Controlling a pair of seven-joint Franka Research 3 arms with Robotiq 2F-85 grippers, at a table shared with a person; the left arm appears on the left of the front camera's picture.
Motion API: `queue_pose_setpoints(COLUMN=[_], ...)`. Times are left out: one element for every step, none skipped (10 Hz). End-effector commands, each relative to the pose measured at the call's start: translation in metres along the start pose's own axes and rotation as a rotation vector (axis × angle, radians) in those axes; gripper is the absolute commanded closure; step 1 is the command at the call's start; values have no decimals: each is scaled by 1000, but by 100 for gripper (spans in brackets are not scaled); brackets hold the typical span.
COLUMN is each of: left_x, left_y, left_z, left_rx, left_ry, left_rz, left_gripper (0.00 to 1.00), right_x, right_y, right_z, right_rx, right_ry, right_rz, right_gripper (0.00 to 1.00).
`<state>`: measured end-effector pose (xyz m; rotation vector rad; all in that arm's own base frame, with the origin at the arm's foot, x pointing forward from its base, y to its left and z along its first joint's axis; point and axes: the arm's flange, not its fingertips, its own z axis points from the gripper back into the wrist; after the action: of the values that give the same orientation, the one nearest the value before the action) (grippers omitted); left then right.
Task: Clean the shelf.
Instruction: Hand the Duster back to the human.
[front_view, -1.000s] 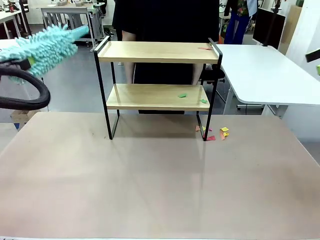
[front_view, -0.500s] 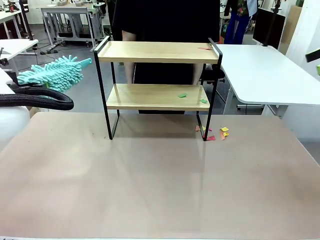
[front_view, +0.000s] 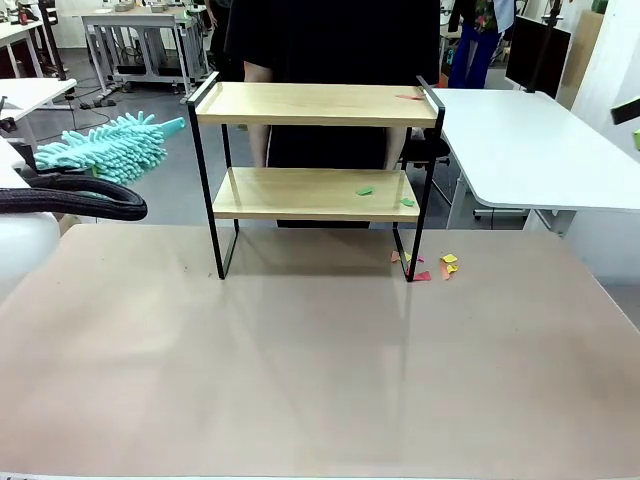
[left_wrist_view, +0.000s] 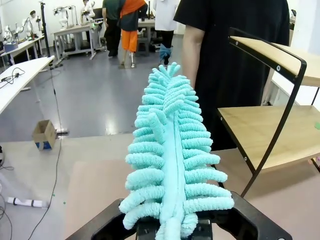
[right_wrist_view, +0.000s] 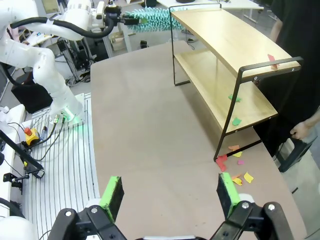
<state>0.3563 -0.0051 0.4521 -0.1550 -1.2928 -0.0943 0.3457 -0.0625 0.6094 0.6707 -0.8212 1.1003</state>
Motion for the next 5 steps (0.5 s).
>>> queue_pose_setpoints(left_x=[1,1,1,1,1], left_y=[-1,-1,-1,-1,-1], left_z=[1,1,1,1,1], left_rx=[-1,-1,-1,-1,-1], left_ry=[-2,-2,-2,-2,-2], left_rz=[-6,-6,-6,-6,-6], left_gripper=[82,82,82,82,82], right_x=[3,3,3,3,3], right_y=[0,0,0,0,0], right_z=[0,0,0,0,0], right_rx=[0,0,0,0,0], right_ry=[-23,-23,-23,-23,-23], right_rz=[6,6,6,6,6], right_gripper=[0,0,0,0,0])
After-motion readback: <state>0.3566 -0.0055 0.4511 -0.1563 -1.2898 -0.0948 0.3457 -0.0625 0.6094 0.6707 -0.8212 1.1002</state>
